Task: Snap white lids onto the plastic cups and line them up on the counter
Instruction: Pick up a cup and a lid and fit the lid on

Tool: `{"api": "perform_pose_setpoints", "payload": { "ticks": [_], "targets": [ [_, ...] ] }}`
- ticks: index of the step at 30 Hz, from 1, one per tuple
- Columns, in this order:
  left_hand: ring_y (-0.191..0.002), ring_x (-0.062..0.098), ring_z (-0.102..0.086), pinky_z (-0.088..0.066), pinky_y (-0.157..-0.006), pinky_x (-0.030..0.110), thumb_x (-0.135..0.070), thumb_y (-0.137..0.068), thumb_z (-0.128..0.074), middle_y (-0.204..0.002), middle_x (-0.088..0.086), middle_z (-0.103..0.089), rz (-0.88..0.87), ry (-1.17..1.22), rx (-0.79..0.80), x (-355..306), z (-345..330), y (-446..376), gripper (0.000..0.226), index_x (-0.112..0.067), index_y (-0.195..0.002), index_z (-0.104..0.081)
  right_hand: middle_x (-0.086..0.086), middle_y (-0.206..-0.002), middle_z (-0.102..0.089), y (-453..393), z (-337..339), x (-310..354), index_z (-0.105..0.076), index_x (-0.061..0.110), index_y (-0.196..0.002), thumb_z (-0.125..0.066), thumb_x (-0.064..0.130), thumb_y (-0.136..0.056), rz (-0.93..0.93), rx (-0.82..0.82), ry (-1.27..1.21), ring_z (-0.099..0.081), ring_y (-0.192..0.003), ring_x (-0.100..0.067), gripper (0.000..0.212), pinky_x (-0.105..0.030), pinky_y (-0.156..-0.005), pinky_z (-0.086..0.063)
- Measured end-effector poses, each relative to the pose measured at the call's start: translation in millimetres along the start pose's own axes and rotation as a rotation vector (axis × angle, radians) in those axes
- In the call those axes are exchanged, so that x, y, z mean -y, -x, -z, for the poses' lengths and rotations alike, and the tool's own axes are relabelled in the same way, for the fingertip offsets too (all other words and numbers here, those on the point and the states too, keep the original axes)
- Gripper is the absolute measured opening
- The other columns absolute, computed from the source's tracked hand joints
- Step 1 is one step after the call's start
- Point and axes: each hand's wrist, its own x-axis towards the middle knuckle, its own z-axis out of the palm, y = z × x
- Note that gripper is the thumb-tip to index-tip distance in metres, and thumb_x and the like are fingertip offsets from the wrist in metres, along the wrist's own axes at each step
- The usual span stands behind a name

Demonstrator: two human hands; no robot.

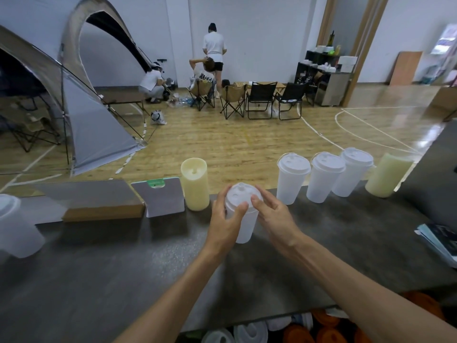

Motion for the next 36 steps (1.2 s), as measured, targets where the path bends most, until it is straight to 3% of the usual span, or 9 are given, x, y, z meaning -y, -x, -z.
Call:
{"api": "perform_pose_setpoints", "payload": {
  "ticks": [3, 6, 8, 16, 19, 25, 28, 32, 36],
  "targets": [
    [-0.117, 0.002, -0.061, -0.055, -0.094, 0.027, -0.048, -0.082, -0.066, -0.133, -0.017, -0.060, -0.001, 0.043, -0.009, 1.6, 0.4, -0.1, 0.063, -0.037, -0.141, -0.048, 0.006, -0.126, -0.071, 0.5, 1.5, 1.7, -0.054, 0.019, -0.144, -0.075, 0.041, -0.080, 0.016, 0.005, 0.000, -0.067, -0.117, -0.013, 0.072, -0.039, -0.105, -0.052],
    [-0.102, -0.003, -0.067, -0.053, -0.074, 0.013, -0.038, -0.089, -0.059, -0.119, -0.016, -0.070, 0.029, 0.127, -0.056, -2.9, 2.7, -5.0, 0.046, -0.029, -0.134, -0.059, 0.005, -0.128, -0.071, 0.0, 1.8, 2.2, -0.054, 0.017, -0.144, -0.072, 0.030, -0.092, 0.024, 0.007, 0.021, -0.066, -0.119, -0.010, 0.056, -0.038, -0.107, -0.050],
    [-0.097, -0.003, -0.068, -0.051, -0.071, 0.011, -0.032, -0.094, -0.057, -0.113, -0.018, -0.072, 0.025, 0.152, -0.070, -5.5, 5.1, -7.2, 0.036, -0.025, -0.129, -0.063, 0.004, -0.128, -0.071, -0.4, 2.3, 2.9, -0.055, 0.017, -0.143, -0.070, 0.026, -0.095, 0.022, 0.013, 0.028, -0.065, -0.120, -0.011, 0.051, -0.037, -0.108, -0.049],
    [-0.098, 0.001, -0.069, -0.052, -0.076, 0.016, -0.040, -0.087, -0.060, -0.110, -0.016, -0.073, 0.072, 0.172, -0.029, -7.1, 10.9, -8.7, 0.044, -0.030, -0.130, -0.060, 0.005, -0.127, -0.071, 0.6, 2.6, 3.8, -0.058, 0.022, -0.140, -0.070, 0.031, -0.094, 0.023, 0.034, 0.023, -0.064, -0.122, -0.013, 0.048, -0.041, -0.111, -0.047],
    [-0.094, 0.002, -0.070, -0.050, -0.077, 0.019, -0.041, -0.092, -0.059, -0.106, -0.014, -0.075, 0.122, 0.151, -0.057, -13.3, 10.2, -16.8, 0.035, -0.028, -0.124, -0.065, 0.006, -0.127, -0.071, 0.9, 1.9, 6.4, -0.060, 0.024, -0.137, -0.070, 0.030, -0.094, 0.029, 0.031, 0.031, -0.064, -0.121, -0.012, 0.045, -0.041, -0.111, -0.047],
    [-0.078, 0.000, -0.070, -0.052, -0.063, 0.014, -0.022, -0.094, -0.060, -0.092, -0.008, -0.078, 0.108, 0.123, -0.097, -18.5, 9.7, -32.2, 0.021, -0.025, -0.113, -0.070, 0.006, -0.131, -0.069, 0.3, 2.5, 8.6, -0.057, 0.021, -0.141, -0.069, 0.027, -0.095, 0.019, 0.046, 0.032, -0.063, -0.123, -0.011, 0.048, -0.040, -0.111, -0.047],
    [-0.077, 0.001, -0.070, -0.051, -0.063, 0.015, -0.018, -0.095, -0.059, -0.097, -0.002, -0.077, 0.118, 0.116, -0.097, -18.4, 10.2, -34.5, 0.023, -0.022, -0.116, -0.069, 0.006, -0.131, -0.068, 1.5, 1.2, 8.9, -0.057, 0.022, -0.140, -0.068, 0.027, -0.095, 0.019, 0.042, 0.029, -0.062, -0.124, -0.012, 0.046, -0.040, -0.111, -0.046],
    [-0.084, 0.010, -0.068, -0.047, -0.067, 0.020, -0.016, -0.091, -0.062, -0.100, 0.000, -0.074, 0.237, 0.106, -0.072, -27.3, 16.3, -46.6, 0.021, -0.015, -0.110, -0.070, 0.004, -0.131, -0.069, 2.4, 0.5, 10.9, -0.058, 0.027, -0.135, -0.069, 0.025, -0.094, 0.010, 0.040, 0.014, -0.061, -0.124, -0.013, 0.042, -0.042, -0.113, -0.044],
    [-0.071, 0.016, -0.059, -0.042, -0.062, 0.025, -0.022, -0.093, -0.064, -0.085, 0.005, -0.066, 0.403, 0.159, -0.086, -38.0, 14.7, -62.4, 0.013, -0.010, -0.094, -0.069, 0.004, -0.131, -0.069, 2.3, -1.2, 11.3, -0.060, 0.033, -0.126, -0.070, 0.023, -0.094, -0.003, 0.038, 0.021, -0.062, -0.124, -0.014, 0.034, -0.043, -0.114, -0.043]
  ]
}}
